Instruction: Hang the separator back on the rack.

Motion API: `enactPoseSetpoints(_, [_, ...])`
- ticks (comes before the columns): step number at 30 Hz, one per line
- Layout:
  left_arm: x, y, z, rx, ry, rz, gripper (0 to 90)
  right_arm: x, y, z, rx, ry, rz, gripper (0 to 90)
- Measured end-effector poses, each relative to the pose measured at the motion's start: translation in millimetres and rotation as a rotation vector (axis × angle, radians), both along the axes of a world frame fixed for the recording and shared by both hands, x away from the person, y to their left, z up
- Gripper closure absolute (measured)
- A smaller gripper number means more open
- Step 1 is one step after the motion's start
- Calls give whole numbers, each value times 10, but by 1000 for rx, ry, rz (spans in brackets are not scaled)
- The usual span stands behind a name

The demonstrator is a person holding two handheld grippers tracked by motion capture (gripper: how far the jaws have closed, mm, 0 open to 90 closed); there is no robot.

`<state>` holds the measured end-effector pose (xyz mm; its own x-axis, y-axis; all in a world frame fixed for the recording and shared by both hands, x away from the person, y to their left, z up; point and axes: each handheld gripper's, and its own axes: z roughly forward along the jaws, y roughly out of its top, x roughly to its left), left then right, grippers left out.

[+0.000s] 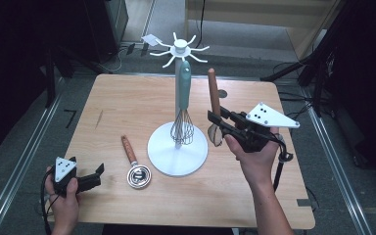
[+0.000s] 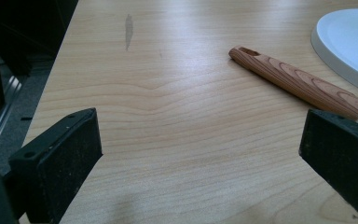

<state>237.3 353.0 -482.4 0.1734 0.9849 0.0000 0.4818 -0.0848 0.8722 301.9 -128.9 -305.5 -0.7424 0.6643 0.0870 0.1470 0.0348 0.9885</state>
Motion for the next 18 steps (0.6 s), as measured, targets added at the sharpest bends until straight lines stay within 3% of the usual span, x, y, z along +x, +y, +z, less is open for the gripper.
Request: enactPoseSetpoints(18, [0, 2, 0, 0, 0, 1, 0, 5, 37, 177, 34, -34, 1, 715])
